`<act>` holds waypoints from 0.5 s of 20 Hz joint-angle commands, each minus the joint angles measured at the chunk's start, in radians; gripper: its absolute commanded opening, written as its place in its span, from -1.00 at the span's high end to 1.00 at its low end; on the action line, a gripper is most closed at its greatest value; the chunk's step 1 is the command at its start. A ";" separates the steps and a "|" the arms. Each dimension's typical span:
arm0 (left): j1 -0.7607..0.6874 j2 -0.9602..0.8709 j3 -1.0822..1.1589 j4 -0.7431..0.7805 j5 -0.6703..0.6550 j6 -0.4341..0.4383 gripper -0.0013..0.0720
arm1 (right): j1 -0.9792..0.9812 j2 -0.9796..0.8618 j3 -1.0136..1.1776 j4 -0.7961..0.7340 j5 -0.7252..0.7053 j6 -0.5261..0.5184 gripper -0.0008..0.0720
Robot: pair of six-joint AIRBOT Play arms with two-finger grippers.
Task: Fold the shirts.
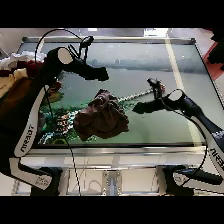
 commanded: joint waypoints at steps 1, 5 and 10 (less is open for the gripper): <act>0.002 -0.002 0.036 0.109 -0.079 -0.019 -0.76 | 0.115 -0.020 -0.120 0.102 -0.071 -0.045 -0.27; 0.002 -0.002 0.036 0.243 -0.136 -0.020 -0.76 | 0.224 -0.047 -0.134 0.155 -0.154 -0.051 -0.27; 0.003 -0.002 0.028 0.368 -0.163 -0.022 -0.74 | 0.253 -0.064 -0.132 0.200 -0.237 -0.050 0.89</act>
